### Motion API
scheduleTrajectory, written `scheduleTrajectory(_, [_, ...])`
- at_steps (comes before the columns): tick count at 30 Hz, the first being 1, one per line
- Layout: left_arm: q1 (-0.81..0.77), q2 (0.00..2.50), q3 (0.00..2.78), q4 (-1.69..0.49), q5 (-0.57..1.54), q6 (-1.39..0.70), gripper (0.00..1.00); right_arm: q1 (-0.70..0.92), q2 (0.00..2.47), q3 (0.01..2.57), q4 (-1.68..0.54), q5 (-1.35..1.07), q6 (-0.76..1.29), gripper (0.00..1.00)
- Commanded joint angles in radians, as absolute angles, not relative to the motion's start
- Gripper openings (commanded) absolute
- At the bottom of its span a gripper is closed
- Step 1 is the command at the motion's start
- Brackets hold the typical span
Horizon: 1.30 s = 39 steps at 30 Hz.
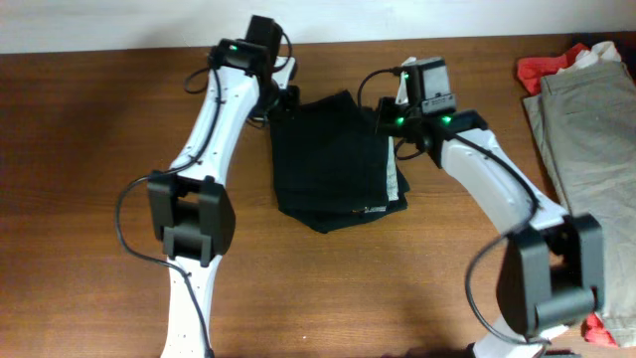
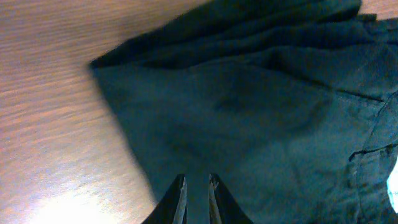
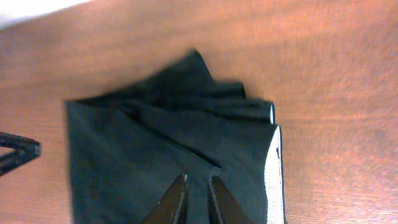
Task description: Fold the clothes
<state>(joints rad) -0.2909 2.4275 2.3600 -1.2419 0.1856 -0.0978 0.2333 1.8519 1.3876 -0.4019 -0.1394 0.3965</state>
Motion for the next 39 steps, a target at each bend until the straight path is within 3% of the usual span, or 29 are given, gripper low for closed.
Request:
scheduleTrajectory(1, [-0.297, 2.523, 2.360, -1.205, 0.218, -0.082, 0.12, 0.227, 1.946, 1.387, -0.356, -0.165, 0.401, 0.15])
scheduleTrajectory(5, [-0.280, 2.621, 2.360, -1.174, 0.173, -0.081, 0.12, 0.203, 2.065, 1.387, -0.347, -0.165, 0.400, 0.15])
scheduleTrajectory(8, [-0.263, 2.686, 2.360, -1.148, -0.025, -0.082, 0.14, 0.147, 2.113, 1.387, -0.359, -0.165, 0.397, 0.15])
scheduleTrajectory(11, [-0.239, 2.700, 2.360, -1.156, -0.068, -0.082, 0.15, 0.100, 2.118, 1.387, -0.405, -0.175, 0.378, 0.07])
scheduleTrajectory(17, [-0.231, 2.680, 2.571, -1.337, -0.068, -0.081, 0.16, 0.065, 1.953, 1.419, -0.498, -0.172, 0.375, 0.04])
scheduleTrajectory(18, [-0.231, 2.670, 2.658, -1.389, -0.068, -0.082, 0.17, 0.064, 1.895, 1.431, -0.524, -0.172, 0.375, 0.08])
scheduleTrajectory(19, [-0.231, 2.663, 2.705, -1.417, -0.068, -0.082, 0.23, 0.064, 1.844, 1.437, -0.544, -0.171, 0.374, 0.21])
scheduleTrajectory(20, [-0.233, 2.649, 2.803, -1.485, -0.068, -0.082, 1.00, 0.064, 1.779, 1.437, -0.559, -0.170, 0.374, 0.72])
scheduleTrajectory(21, [-0.233, 2.647, 2.848, -1.519, -0.068, -0.082, 1.00, 0.064, 1.738, 1.437, -0.564, -0.162, 0.374, 0.94])
scheduleTrajectory(22, [-0.231, 2.647, 2.889, -1.565, -0.042, -0.091, 1.00, 0.062, 1.705, 1.437, -0.570, -0.119, 0.374, 0.99])
scheduleTrajectory(27, [-0.197, 2.652, 2.798, -1.685, 0.202, -0.076, 1.00, -0.041, 1.708, 1.436, -0.599, 0.013, 0.375, 0.99])
scheduleTrajectory(31, [-0.207, 2.652, 2.599, -1.642, 0.357, 0.002, 1.00, -0.172, 1.719, 1.436, -0.603, 0.012, 0.375, 0.99])
scheduleTrajectory(36, [-0.210, 2.652, 2.370, -1.518, 0.473, 0.032, 0.98, -0.218, 1.719, 1.436, -0.603, 0.012, 0.375, 0.99])
scheduleTrajectory(37, [-0.210, 2.652, 2.338, -1.499, 0.480, 0.033, 0.94, -0.217, 1.719, 1.436, -0.603, 0.012, 0.374, 0.99])
scheduleTrajectory(39, [-0.209, 2.652, 2.296, -1.475, 0.484, 0.036, 0.72, -0.216, 1.719, 1.436, -0.603, 0.012, 0.375, 0.99])
